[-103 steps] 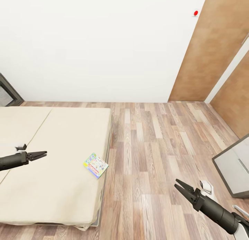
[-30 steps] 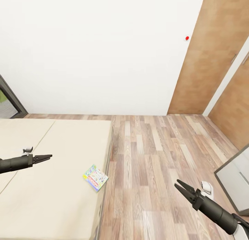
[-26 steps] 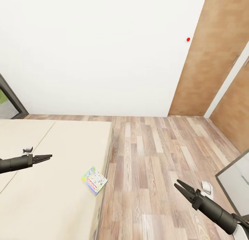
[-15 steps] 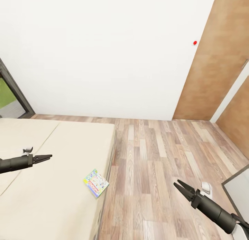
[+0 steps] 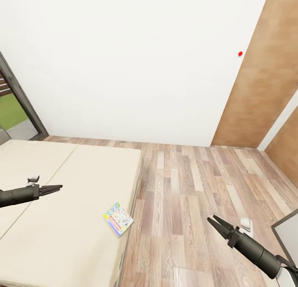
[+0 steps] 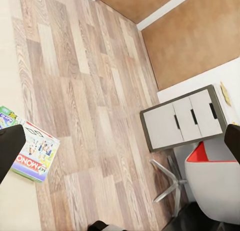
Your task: Put all the toys in the child's room - the three board games (two on the bed and one on the table), the two jigsaw puzzles on the table, and the tennis ball on the table - inside the toy box on the table in the child's room.
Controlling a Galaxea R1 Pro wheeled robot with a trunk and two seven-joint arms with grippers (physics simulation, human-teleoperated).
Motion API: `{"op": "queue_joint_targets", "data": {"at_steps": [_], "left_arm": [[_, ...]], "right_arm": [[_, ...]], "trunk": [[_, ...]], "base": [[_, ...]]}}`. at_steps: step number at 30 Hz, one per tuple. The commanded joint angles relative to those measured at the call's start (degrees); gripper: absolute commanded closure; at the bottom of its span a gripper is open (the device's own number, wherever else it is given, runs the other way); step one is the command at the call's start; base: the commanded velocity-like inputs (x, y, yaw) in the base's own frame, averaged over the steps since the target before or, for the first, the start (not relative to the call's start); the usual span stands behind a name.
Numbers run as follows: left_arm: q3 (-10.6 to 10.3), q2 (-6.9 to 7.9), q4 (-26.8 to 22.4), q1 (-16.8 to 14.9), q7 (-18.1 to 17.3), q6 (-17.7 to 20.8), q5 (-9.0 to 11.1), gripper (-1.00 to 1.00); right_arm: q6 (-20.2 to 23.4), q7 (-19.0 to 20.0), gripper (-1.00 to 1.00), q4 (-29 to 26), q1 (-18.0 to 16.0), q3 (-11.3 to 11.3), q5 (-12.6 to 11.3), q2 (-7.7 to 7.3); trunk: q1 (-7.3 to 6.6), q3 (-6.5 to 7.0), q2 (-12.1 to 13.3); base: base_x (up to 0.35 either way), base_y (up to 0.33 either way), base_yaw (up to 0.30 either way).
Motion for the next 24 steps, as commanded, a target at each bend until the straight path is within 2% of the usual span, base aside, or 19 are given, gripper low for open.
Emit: {"op": "queue_joint_targets", "data": {"at_steps": [1,24], "left_arm": [[-0.01,0.01,0.01,-0.05,-0.21,0.60,0.02,-1.00],[-0.01,0.01,0.01,-0.05,-0.21,0.60,0.02,-1.00]], "right_arm": [[0.47,-0.05,-1.00,0.00,-0.04,-0.05,-0.35,0.00],[0.54,-1.05,-1.00,0.01,-0.04,0.05,-0.48,0.01]], "trunk": [[0.03,-0.10,-0.11],[0.03,-0.08,-0.11]], "base": [[0.000,0.000,0.012],[0.000,0.000,0.002]]}}
